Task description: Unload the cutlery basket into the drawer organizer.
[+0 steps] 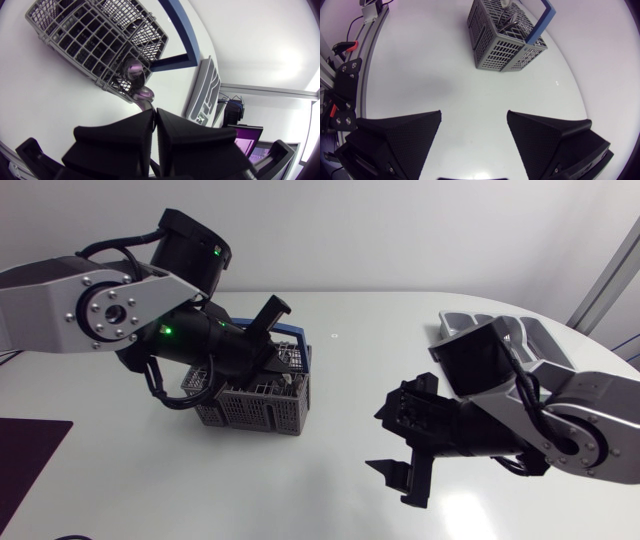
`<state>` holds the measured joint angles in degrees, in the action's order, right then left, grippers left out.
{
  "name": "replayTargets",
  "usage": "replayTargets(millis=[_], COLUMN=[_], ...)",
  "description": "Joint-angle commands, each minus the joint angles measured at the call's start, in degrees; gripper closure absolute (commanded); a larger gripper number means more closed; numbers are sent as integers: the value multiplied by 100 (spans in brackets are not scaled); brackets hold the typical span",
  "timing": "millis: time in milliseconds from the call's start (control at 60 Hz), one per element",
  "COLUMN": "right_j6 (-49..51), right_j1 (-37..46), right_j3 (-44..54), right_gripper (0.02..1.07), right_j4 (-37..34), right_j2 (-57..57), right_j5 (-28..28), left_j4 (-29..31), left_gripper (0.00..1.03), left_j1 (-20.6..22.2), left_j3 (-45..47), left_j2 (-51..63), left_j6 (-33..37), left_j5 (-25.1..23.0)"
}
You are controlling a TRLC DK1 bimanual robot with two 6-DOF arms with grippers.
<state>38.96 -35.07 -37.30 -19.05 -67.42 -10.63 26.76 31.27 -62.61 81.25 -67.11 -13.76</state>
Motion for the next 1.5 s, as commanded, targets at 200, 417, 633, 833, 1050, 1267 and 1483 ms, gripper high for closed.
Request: replayTargets(millis=[200,417,633,833,1050,1267,1483], right_j6=[-152,-169,-213,-222,-222,-213,-240], right_j1=[-97,-123,-211,-246,-264,-272,-272], right_j3=[-67,-58,-120,-129,-146,-155,-146], right_gripper=[12,12,12,12,12,12,12], right_j4=[85,94,94,182,226,217,191], right_j2=[-175,-210,-246,-351,-404,-395,-289], right_j5=[53,53,88,88,97,114,123], left_j4=[321,347,347,373,514,637,716], left_gripper=[100,100,100,100,99,99,99], left_j1=[-217,-288,-297,-411,-446,-393,-323], left_j3=[-190,-331,-445,-533,-630,-630,-612], left_j2=[-57,5,49,-101,-373,-646,-901], left_j6=[-338,-531,-680,-733,-733,-733,-689], left_j5=[-461,-760,-857,-857,-848,-848,-848])
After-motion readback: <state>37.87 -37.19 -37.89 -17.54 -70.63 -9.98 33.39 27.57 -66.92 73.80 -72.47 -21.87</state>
